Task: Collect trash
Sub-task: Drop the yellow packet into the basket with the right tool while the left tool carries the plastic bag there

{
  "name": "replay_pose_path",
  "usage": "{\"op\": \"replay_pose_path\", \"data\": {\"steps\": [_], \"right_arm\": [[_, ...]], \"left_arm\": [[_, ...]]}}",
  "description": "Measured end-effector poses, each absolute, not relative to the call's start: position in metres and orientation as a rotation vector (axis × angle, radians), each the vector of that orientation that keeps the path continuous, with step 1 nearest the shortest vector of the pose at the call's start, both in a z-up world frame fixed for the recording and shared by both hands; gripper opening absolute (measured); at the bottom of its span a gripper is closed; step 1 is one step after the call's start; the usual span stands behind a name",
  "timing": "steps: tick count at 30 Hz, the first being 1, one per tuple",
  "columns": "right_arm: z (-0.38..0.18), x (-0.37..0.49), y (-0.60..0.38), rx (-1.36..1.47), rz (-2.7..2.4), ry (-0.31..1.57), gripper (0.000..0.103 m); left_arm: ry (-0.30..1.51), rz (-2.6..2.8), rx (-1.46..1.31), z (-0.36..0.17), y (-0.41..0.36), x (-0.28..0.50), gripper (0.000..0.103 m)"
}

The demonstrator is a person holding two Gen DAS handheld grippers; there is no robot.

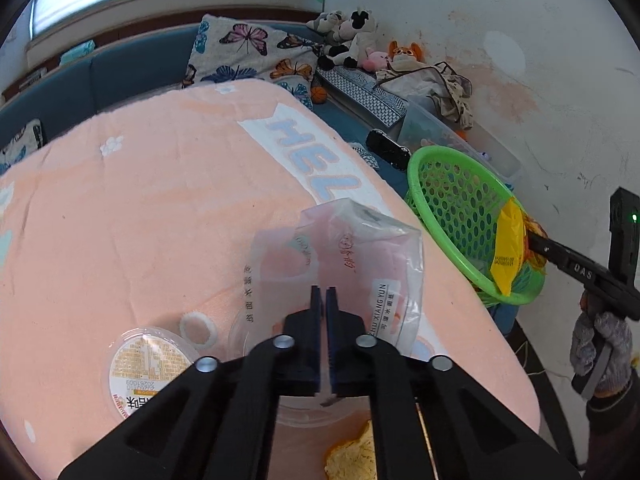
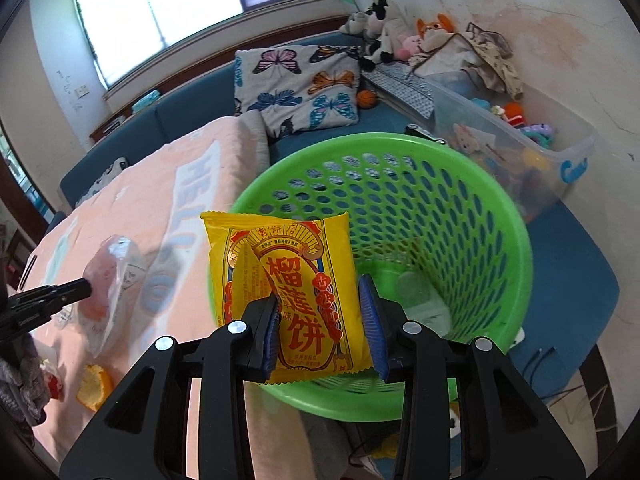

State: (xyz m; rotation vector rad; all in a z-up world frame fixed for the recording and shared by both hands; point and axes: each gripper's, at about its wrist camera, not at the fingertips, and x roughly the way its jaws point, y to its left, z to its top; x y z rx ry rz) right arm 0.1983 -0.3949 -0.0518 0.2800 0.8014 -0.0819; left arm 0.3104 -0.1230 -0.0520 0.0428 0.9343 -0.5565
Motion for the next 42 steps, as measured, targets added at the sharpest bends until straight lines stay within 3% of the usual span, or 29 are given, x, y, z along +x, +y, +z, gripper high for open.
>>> {"op": "replay_pose_path", "data": {"steps": [3, 8, 17, 28, 42], "right_arm": [[-0.054, 0.198, -0.401, 0.274, -0.106, 0.805, 0.04], [-0.06, 0.202, -0.412, 0.253, -0.15, 0.828, 0.057], [-0.067, 0.204, -0.426, 0.221, -0.184, 0.854, 0.071], [-0.056, 0.18, -0.435, 0.213, -0.184, 0.814, 0.073], [-0.06, 0.154, -0.449, 0.236, -0.168, 0.799, 0.074]], "left_arm": [[0.918, -0.553, 0.054, -0.046, -0.124, 0.307, 0.0], [0.887, -0.554, 0.061, -0.032, -0.126, 0.3, 0.0], [0.825, -0.592, 0.061, 0.0, -0.14, 0.294, 0.0], [0.791, -0.694, 0.114, 0.024, -0.207, 0.29, 0.0], [0.848, -0.75, 0.211, 0.005, -0.304, 0.303, 0.0]]}}
